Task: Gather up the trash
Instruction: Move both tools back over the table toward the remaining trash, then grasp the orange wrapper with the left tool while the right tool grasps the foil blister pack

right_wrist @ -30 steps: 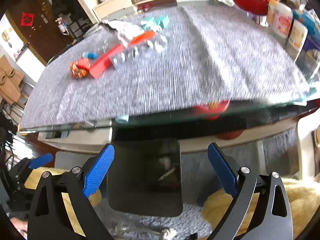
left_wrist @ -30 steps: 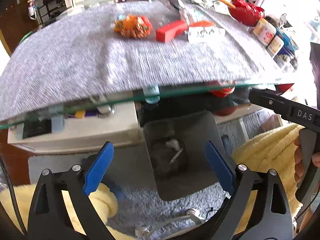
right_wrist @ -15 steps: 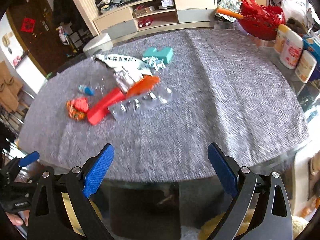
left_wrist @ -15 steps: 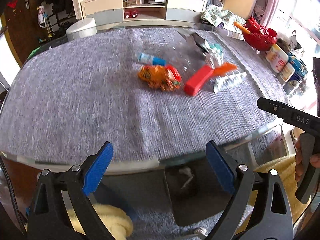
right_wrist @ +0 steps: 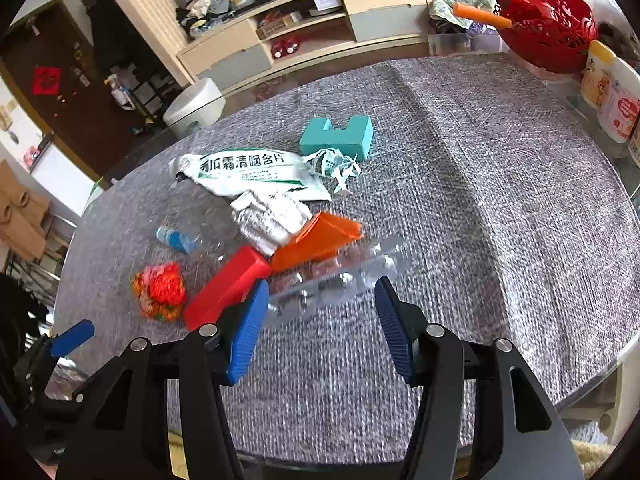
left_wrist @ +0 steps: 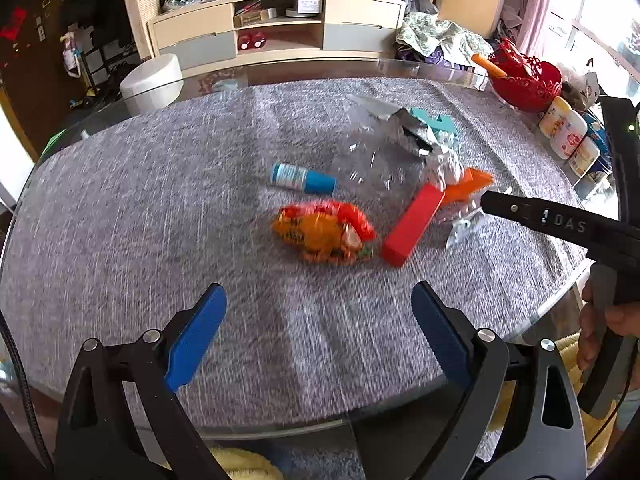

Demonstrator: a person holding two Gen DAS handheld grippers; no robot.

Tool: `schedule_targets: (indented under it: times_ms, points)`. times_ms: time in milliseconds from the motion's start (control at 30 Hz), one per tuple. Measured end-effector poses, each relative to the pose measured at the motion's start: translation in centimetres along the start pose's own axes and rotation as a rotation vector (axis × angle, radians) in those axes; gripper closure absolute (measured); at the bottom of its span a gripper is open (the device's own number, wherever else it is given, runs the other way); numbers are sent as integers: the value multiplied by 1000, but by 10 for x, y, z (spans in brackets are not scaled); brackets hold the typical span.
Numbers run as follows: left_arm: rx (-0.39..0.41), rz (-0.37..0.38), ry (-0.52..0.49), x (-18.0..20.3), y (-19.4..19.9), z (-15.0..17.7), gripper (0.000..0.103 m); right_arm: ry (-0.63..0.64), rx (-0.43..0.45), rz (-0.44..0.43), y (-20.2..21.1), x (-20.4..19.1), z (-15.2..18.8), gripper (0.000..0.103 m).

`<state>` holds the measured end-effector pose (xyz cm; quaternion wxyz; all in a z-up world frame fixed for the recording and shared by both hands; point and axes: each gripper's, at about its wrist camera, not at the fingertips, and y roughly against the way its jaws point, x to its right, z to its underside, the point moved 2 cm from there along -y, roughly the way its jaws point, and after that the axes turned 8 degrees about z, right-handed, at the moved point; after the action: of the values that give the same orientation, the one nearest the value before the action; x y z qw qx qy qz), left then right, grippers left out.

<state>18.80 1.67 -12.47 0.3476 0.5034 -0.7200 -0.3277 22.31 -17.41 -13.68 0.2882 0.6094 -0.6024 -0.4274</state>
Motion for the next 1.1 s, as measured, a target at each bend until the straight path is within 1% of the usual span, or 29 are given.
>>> schedule_targets:
  times_ms: [100,300,367,467,533,633,733,800,967,1100]
  points:
    - [-7,11,-8,1,-10,-8,14,-1,-34,6,-9,-1,-1,48]
    - [-32,18,-9,-1,-31,-21,16,-17,-53,5,-18,-4,-11,47]
    - [-40,20,-6,-4,-38,-26,18,-7,-64,8,-23,-5,-14,47]
    - [-52,35,8,-9,-47,-31,22,34,-69,38,-27,-10,-16,47]
    - [-60,37,18,-14,-53,-33,26,50,-70,33,-26,-9,-16,48]
    - [-69,52,28,-19,-60,-37,28,56,-81,12,-21,0,-11,50]
    - [-81,70,23,-17,-68,-39,30,67,-80,17,-19,-1,-10,51]
    - [-76,66,22,-15,-73,-40,30,68,-79,14,-21,-2,-9,53]
    - [-60,82,29,-16,-72,-44,34,90,-64,50,-23,-7,-13,53]
    - [-49,73,-2,-12,-70,-46,38,123,-66,75,-25,-12,-17,54]
